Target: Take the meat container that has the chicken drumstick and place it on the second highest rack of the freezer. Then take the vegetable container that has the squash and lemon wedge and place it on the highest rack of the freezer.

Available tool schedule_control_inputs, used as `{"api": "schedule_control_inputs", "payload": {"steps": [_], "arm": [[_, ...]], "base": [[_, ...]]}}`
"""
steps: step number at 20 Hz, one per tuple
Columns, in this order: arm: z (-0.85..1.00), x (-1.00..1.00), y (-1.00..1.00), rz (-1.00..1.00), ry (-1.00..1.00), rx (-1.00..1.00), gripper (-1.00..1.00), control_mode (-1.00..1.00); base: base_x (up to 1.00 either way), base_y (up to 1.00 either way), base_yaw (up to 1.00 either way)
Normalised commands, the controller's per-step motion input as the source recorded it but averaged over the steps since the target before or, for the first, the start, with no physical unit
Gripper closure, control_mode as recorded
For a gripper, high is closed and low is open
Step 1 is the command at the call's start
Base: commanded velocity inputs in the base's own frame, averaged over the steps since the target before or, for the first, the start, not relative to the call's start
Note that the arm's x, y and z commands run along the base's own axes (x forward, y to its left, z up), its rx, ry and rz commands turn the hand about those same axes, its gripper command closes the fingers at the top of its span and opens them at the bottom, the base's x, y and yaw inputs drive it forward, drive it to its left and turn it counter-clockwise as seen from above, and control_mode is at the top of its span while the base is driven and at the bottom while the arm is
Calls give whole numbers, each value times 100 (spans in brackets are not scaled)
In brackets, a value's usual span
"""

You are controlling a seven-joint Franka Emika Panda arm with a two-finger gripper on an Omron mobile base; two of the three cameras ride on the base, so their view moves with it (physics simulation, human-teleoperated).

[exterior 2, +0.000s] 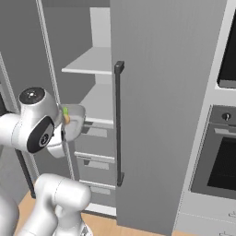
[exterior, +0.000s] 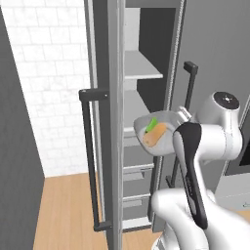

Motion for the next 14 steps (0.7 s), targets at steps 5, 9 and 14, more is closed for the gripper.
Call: {"api": "schedule_control_inputs", "payload": {"steps": [5,9,14], "arm": [[100,6,-10,-8,-7,8,100,-100],[100,7,-9,0,-11,9,100,-100],[75,97,0,-8,-4,0,100,-100]], "base": [[0,0,0],[0,0,0],[0,0,0]]}}
